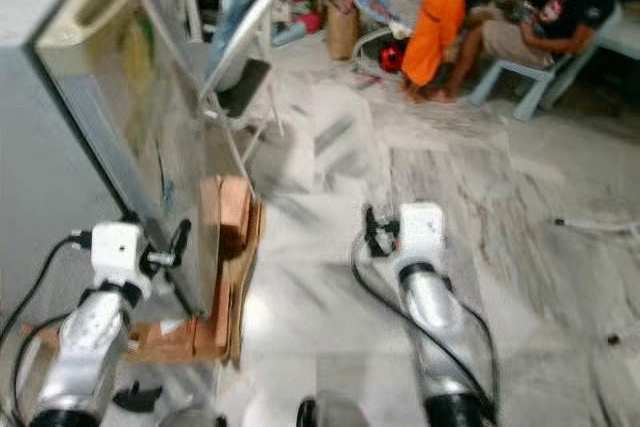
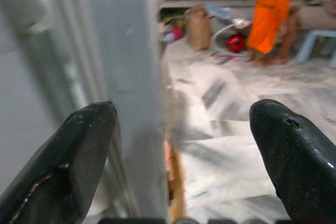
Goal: Restocking fridge
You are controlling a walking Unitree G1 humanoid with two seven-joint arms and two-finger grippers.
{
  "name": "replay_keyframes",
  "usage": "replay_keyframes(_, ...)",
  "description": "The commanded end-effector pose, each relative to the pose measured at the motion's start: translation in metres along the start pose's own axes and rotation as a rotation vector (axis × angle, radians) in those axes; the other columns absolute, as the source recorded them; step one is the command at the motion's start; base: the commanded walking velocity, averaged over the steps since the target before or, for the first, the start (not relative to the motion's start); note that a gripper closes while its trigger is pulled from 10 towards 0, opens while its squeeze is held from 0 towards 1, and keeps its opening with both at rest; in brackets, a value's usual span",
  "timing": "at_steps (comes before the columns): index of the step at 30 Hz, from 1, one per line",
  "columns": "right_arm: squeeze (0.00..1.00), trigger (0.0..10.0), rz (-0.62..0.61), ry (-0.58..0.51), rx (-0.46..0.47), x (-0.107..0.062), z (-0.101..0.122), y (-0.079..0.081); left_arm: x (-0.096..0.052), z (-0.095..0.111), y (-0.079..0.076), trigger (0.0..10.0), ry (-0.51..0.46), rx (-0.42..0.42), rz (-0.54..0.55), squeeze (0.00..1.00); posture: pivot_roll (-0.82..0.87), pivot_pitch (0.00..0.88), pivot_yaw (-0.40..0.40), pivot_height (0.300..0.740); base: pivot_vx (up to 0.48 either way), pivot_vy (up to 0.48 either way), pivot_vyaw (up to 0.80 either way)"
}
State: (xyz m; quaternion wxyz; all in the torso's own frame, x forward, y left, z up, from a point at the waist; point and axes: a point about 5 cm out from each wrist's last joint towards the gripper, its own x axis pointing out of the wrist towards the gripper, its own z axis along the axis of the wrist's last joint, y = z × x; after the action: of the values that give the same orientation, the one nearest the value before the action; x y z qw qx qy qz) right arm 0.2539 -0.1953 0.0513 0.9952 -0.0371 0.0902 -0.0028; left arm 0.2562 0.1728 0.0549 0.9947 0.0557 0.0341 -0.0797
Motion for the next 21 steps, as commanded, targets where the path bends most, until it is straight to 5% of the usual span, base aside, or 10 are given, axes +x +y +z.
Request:
replay_keyframes(1,0.0,10.0,0.006,-0.008,0.003,-0.001,0.001,0.001,0.005,0.005,-0.001,10.0,-0.02,0.023,-0.01,0.0,0.02,0.0,-0.107,0.74,0.0,0.0,0.0)
replay_keyframes(15,0.0,10.0,0.0,0.085,-0.039,-0.033,-0.024,-0.012,0.034,0.016,0.002,10.0,-0.031,0.016,0.051,0.0,-0.02,0.016,-0.106,0.74,0.0,0.0,0.0)
replay_keyframes(21,0.0,10.0,-0.006,0.102,-0.047,-0.045,-0.033,-0.018,0.044,0.015,0.018,10.0,0.023,0.02,0.15,0.0,-0.04,0.018,-0.101,0.74,0.0,0.0,0.0)
